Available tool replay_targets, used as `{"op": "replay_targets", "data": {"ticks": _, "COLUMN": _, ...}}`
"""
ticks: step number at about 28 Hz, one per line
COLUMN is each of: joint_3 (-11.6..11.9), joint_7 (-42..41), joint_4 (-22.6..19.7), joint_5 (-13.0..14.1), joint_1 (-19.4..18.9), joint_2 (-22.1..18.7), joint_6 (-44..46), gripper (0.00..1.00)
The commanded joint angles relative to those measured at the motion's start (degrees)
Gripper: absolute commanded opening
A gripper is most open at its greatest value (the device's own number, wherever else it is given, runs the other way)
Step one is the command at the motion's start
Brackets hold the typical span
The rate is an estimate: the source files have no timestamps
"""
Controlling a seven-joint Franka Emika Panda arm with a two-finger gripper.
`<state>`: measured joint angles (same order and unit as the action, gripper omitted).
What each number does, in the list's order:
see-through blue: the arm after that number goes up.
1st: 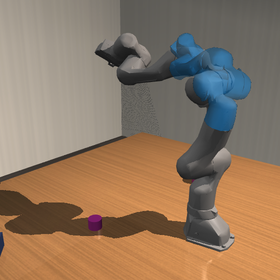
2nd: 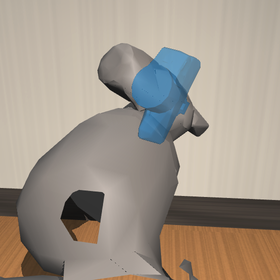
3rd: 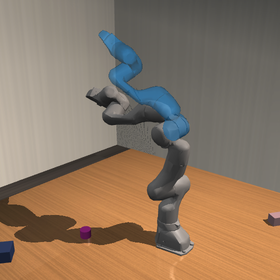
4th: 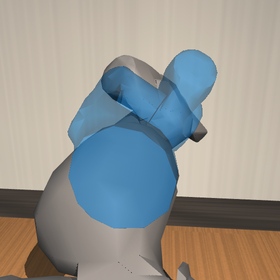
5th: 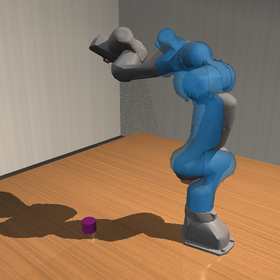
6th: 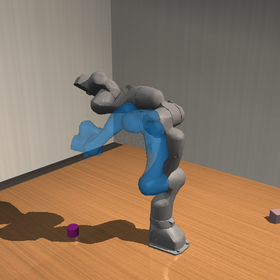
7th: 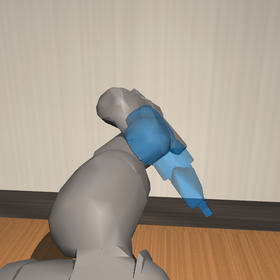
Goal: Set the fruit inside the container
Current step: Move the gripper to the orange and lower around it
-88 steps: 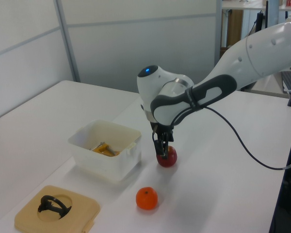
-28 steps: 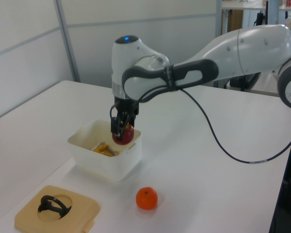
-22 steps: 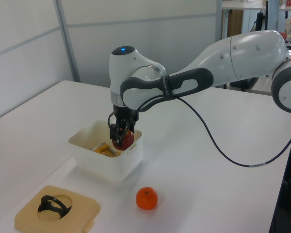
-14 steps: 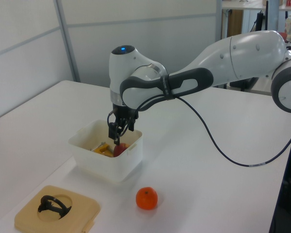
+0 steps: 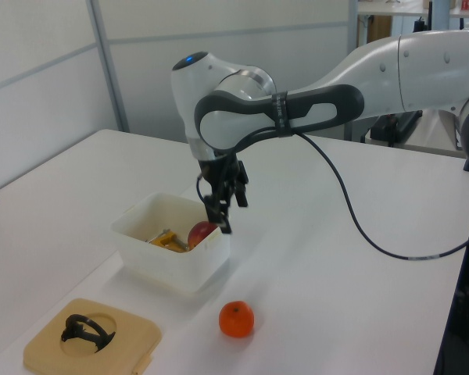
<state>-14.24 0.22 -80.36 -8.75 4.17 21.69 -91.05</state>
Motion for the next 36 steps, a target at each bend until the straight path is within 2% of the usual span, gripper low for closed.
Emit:
{"op": "replay_targets", "data": {"ticks": 1, "joint_3": -2.7, "joint_7": -3.6, "joint_4": -2.9, "joint_5": 0.0, "joint_1": -0.1, "joint_2": 0.2, "joint_6": 4.1, "gripper": 1.00}}
{"op": "replay_targets", "data": {"ticks": 5, "joint_3": -4.8, "joint_7": -3.3, "joint_4": -6.5, "joint_5": -0.2, "joint_1": -0.4, "joint_2": 1.4, "joint_6": 3.9, "gripper": 1.00}}
{"op": "replay_targets", "data": {"ticks": 10, "joint_3": -4.8, "joint_7": -3.1, "joint_4": -7.3, "joint_5": -1.5, "joint_1": -3.6, "joint_2": 5.4, "joint_6": 3.4, "gripper": 1.00}}
{"op": "replay_targets", "data": {"ticks": 17, "joint_3": -4.8, "joint_7": -2.9, "joint_4": -7.4, "joint_5": -4.3, "joint_1": -6.2, "joint_2": 7.5, "joint_6": 1.5, "gripper": 1.00}}
{"op": "replay_targets", "data": {"ticks": 29, "joint_3": -4.8, "joint_7": 2.2, "joint_4": -7.4, "joint_5": -11.5, "joint_1": -8.2, "joint_2": 11.6, "joint_6": -4.8, "gripper": 1.00}}
{"op": "replay_targets", "data": {"ticks": 30, "joint_3": -4.8, "joint_7": 2.3, "joint_4": -7.4, "joint_5": -11.8, "joint_1": -8.3, "joint_2": 11.8, "joint_6": -5.0, "gripper": 0.97}}
{"op": "replay_targets", "data": {"ticks": 31, "joint_3": -4.8, "joint_7": 2.4, "joint_4": -7.4, "joint_5": -12.1, "joint_1": -8.4, "joint_2": 11.8, "joint_6": -5.1, "gripper": 0.86}}
{"op": "replay_targets", "data": {"ticks": 32, "joint_3": -4.8, "joint_7": 2.4, "joint_4": -7.4, "joint_5": -12.2, "joint_1": -8.4, "joint_2": 11.9, "joint_6": -5.1, "gripper": 0.74}}
{"op": "replay_targets", "data": {"ticks": 33, "joint_3": -4.8, "joint_7": 2.4, "joint_4": -7.4, "joint_5": -12.3, "joint_1": -8.4, "joint_2": 11.8, "joint_6": -5.1, "gripper": 0.51}}
{"op": "replay_targets", "data": {"ticks": 34, "joint_3": -4.8, "joint_7": 2.4, "joint_4": -7.4, "joint_5": -12.3, "joint_1": -8.5, "joint_2": 11.8, "joint_6": -4.9, "gripper": 0.38}}
{"op": "replay_targets", "data": {"ticks": 36, "joint_3": -4.8, "joint_7": 2.4, "joint_4": -7.4, "joint_5": -12.3, "joint_1": -8.5, "joint_2": 11.8, "joint_6": -4.6, "gripper": 0.19}}
